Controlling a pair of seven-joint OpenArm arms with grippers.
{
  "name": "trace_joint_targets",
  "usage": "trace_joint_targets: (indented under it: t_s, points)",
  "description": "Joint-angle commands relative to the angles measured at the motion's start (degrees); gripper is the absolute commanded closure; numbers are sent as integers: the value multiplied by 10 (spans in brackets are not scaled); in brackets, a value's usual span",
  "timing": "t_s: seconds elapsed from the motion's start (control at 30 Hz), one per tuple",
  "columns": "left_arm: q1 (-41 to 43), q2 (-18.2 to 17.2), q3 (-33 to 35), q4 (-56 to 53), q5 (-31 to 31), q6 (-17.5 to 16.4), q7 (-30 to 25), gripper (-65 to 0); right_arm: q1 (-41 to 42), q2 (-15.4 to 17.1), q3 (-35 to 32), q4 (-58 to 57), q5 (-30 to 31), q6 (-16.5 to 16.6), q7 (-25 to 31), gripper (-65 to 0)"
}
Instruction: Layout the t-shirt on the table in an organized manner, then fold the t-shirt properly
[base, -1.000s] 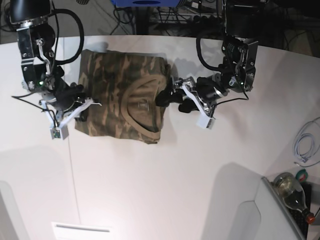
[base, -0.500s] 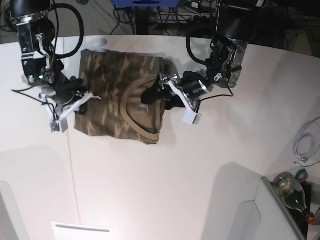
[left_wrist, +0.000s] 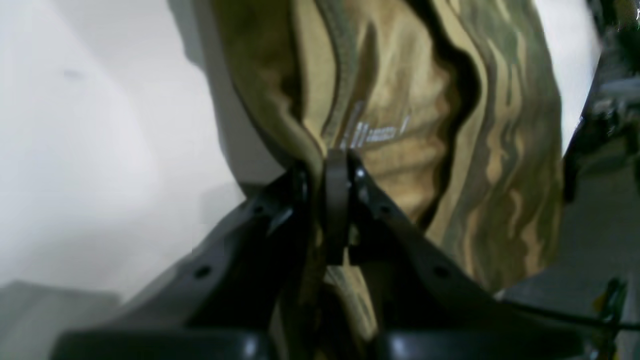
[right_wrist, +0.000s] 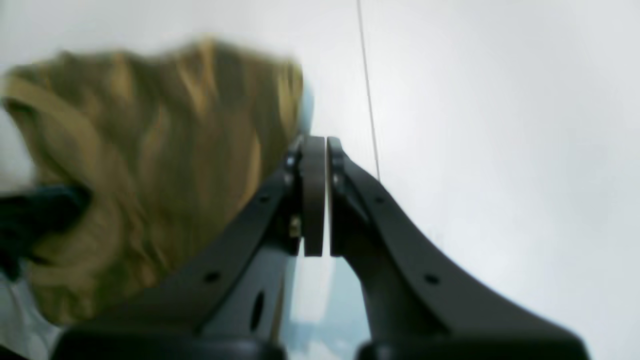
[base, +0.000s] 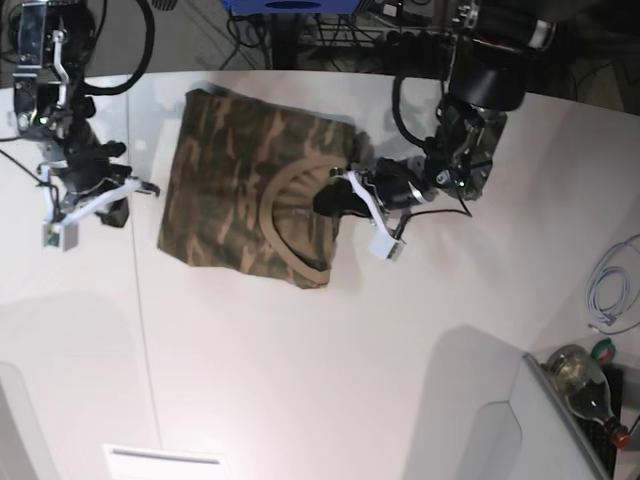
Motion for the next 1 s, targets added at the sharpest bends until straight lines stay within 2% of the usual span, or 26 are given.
trace_joint_targets:
  t_s: [0.0,0.13,0.27,0.37,0.43,0.57,0.63,0.77,0.87,0.97]
  points:
    - [-19,-9,16,5,7,22,3,0,-4,1,2,30,6,5,11,-6]
    - [-58,-47,112,5,7,32,2,0,-10,1,3,53,6,0,10,-6]
    - [-116,-87,239,26,10,34,-2,0,-8,0,25,20,6,0,9,-6]
    - [-163,-100,330,51,67,33,-2,0,-8,0,45,6,6,0,9,-6]
    - [-188,-102,378,63,137,32,-2,0,-11,0,58,6,6,0,9,-6]
    - [-216,-84,424,69,282,25,-17,0,-13,-1,84,6,6,1,8,-6]
    - [-218,-67,418,66,336,-4,-46,0,-18,-5,87,5,6,1,8,-6]
    - [-218,-27,417,63,432,-7,-85,0,-20,-12,87,-1,6,0,8,-6]
    - [-218,3,416,62,481,-7,-102,0,-19,-12,87,-11,6,0,8,-6]
    - [-219,21,418,56,492,-7,-104,0,-20,-12,87,-11,6,0,8,-6]
